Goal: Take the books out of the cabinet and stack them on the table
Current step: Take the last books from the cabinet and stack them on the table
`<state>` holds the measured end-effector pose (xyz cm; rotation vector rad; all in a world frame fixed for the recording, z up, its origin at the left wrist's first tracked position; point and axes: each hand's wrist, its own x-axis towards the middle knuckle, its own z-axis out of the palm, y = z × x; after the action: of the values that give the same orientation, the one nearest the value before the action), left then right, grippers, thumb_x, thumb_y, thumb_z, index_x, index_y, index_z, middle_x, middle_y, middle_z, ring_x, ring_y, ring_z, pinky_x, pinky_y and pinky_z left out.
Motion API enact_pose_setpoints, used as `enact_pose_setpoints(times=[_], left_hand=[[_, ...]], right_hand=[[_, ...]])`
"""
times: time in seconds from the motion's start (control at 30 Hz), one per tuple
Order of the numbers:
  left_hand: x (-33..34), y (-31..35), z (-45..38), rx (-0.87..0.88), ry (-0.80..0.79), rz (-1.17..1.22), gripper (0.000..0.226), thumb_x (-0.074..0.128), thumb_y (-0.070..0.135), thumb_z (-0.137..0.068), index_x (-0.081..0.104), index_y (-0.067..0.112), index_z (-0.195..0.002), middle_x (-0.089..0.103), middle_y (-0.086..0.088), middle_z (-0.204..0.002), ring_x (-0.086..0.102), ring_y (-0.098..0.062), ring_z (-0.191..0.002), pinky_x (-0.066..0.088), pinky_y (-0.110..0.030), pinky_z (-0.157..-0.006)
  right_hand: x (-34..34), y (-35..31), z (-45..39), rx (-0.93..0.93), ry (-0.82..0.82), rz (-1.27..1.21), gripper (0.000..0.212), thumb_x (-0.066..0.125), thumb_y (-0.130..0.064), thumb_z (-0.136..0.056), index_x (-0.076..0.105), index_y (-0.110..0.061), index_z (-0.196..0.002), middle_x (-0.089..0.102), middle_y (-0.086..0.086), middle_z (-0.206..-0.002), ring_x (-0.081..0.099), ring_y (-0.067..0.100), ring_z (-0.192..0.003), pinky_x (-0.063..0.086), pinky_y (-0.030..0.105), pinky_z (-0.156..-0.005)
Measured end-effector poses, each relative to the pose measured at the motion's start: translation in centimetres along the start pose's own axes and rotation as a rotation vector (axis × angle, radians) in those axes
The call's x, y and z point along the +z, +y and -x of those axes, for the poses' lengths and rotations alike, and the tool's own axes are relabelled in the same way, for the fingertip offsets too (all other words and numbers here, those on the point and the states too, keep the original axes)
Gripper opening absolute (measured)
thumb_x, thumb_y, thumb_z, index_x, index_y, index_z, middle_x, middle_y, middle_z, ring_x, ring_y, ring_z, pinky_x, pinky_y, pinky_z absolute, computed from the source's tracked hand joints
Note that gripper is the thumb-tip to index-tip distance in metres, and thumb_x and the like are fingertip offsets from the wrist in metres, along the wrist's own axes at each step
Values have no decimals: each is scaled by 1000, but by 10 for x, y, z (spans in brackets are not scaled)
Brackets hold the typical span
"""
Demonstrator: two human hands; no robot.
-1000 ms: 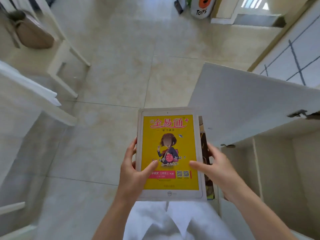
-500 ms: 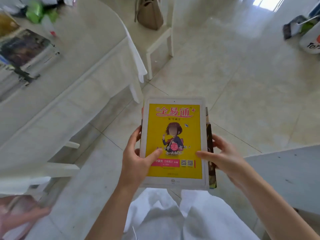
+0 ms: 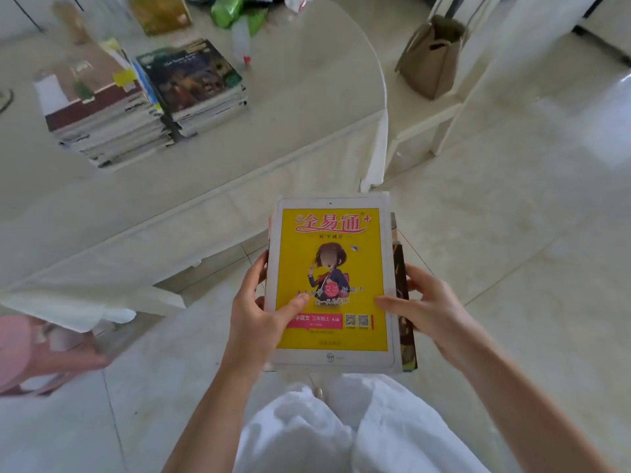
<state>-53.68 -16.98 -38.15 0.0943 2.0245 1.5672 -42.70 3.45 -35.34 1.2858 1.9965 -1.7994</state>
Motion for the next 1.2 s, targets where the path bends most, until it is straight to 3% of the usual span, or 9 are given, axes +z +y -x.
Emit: enact_pose_setpoints(times=[0.07, 0.17, 0.3, 0.4, 0.53, 0.63, 0.73, 0.97, 1.2], left_hand=[[-3, 9, -26, 4, 46, 21, 65, 79, 20, -78, 46, 52, -123, 69, 9, -110, 72, -10, -90, 62, -31, -66], [-7, 28, -63, 6, 116, 36, 71, 79, 19, -78, 44, 42, -135, 68, 10, -110, 70, -1, -88, 59, -22, -63], [-9, 56, -107, -12, 221, 82, 71, 78, 16, -78, 43, 41, -135, 65, 17, -106, 66, 10, -85, 53, -12, -56], [-16, 69, -140, -21, 307, 129, 71, 79, 16, -77, 44, 42, -134, 64, 15, -112, 69, -2, -91, 56, -18, -58], [-29, 81, -179, -30, 393, 155, 75, 79, 23, -77, 41, 40, -139, 62, 9, -123, 68, -20, -103, 62, -37, -71], [-42, 88, -204, -9, 406, 168, 76, 78, 23, -78, 39, 38, -141, 61, 7, -126, 69, -22, -103, 62, -43, -72], [-55, 92, -230, -2, 432, 189, 76, 78, 19, -79, 39, 35, -142, 61, 6, -126, 69, -21, -102, 62, -41, -70], [-95, 99, -287, -12, 437, 218, 84, 82, 27, -68, 39, 35, -141, 61, 3, -126, 68, -21, -105, 62, -45, -73], [-161, 99, -347, -183, 357, 339, 83, 84, 5, -68, 47, 30, -139, 71, -2, -113, 72, -26, -95, 59, -52, -79]], right_hand=[[3, -20, -31, -7, -41, 31, 44, 76, -19, -79, 59, -33, -117, 64, -1, -107, 69, 20, -91, 58, 46, -81], [4, -58, -75, -22, -108, 70, 46, 75, -17, -81, 58, -30, -121, 64, -1, -110, 69, 22, -94, 57, 49, -84], [1, -118, -130, -77, -209, 168, 47, 74, -19, -82, 57, -30, -124, 64, -8, -102, 69, 17, -91, 59, 41, -80], [8, -158, -168, -110, -266, 227, 54, 75, -19, -81, 54, -26, -130, 62, -11, -102, 67, 11, -89, 56, 31, -73], [24, -205, -213, -156, -327, 289, 57, 75, -18, -81, 52, -25, -132, 60, -14, -97, 63, 6, -87, 51, 24, -66], [37, -231, -236, -187, -340, 319, 55, 74, -17, -82, 52, -25, -132, 59, -12, -97, 64, 12, -90, 55, 30, -72], [51, -252, -258, -220, -355, 347, 54, 72, -16, -83, 51, -27, -132, 60, -5, -109, 66, 21, -97, 57, 38, -81], [88, -288, -307, -291, -382, 348, 56, 72, -11, -82, 50, -23, -133, 61, 2, -112, 68, 24, -92, 58, 42, -81], [134, -312, -350, -206, -402, 241, 65, 71, 0, -81, 44, -23, -136, 60, 7, -114, 67, 24, -93, 57, 47, -85]])
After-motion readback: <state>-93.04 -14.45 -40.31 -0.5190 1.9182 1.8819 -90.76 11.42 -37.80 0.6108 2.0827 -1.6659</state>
